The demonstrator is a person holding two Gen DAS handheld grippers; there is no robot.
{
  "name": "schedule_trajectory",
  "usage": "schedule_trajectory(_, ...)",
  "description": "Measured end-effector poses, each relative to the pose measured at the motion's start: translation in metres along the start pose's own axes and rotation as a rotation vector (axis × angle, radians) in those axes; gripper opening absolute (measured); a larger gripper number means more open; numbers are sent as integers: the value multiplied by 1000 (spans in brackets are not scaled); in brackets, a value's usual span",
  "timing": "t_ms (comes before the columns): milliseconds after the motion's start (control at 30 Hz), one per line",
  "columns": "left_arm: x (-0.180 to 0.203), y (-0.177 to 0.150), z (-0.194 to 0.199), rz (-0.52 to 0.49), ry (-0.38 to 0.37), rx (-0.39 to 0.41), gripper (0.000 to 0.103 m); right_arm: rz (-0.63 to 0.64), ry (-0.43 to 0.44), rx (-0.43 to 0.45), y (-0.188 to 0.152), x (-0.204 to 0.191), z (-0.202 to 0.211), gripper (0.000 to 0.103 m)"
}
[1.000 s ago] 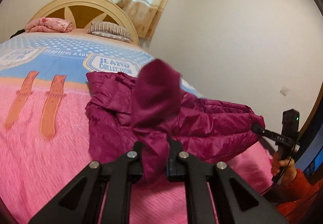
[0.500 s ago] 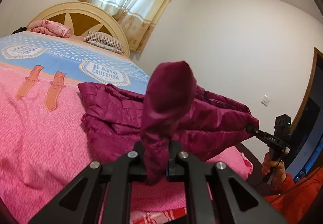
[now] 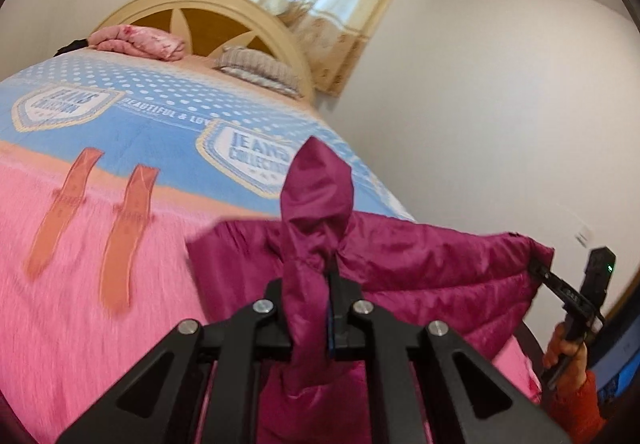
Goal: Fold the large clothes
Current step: 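Lift the hem with both grippers and fold it toward the collar, then lower the folded hem onto the jacket and open both grippers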
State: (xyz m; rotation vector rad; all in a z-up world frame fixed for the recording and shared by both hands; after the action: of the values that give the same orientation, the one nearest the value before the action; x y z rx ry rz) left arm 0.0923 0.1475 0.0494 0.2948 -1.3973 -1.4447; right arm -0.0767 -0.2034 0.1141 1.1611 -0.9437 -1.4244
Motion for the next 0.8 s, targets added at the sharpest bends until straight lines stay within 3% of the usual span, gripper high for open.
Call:
schedule_trajectory(167, -22, 12, -86, -28, 146, -66, 10, -31, -77, -72, -3, 26, -109, 3)
schedule_trajectory(333, -45, -22, -155, -108, 354, -183, 10, -7, -186, -199, -48, 40, -206, 3)
schedule_trajectory(533, -63, -58, -175, -134, 467, -226, 34, -36, -207, -262, -94, 51, -238, 4)
schedule_trajectory(633, -60, -63, -176, -156, 501, -213, 40, -42, -212, -294, -104, 53, -247, 5)
schedule_trajectory(800, -67, -60, -175, -114, 516, -202, 42, -172, -174, -359, -112, 75, -260, 7)
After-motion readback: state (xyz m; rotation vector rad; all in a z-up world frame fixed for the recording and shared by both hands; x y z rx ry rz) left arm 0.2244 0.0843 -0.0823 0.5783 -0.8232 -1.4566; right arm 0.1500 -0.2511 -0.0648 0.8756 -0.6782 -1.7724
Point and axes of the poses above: each gripper's, at about its wrist camera, not at the fingertips, and z roughly against the way its jaws point, x to its right, y to its top, the point moved 1 cm from there along -z, roughly the way its jaws point, and after that the axes turned 12 degrees about x, right-handed, at the moved point
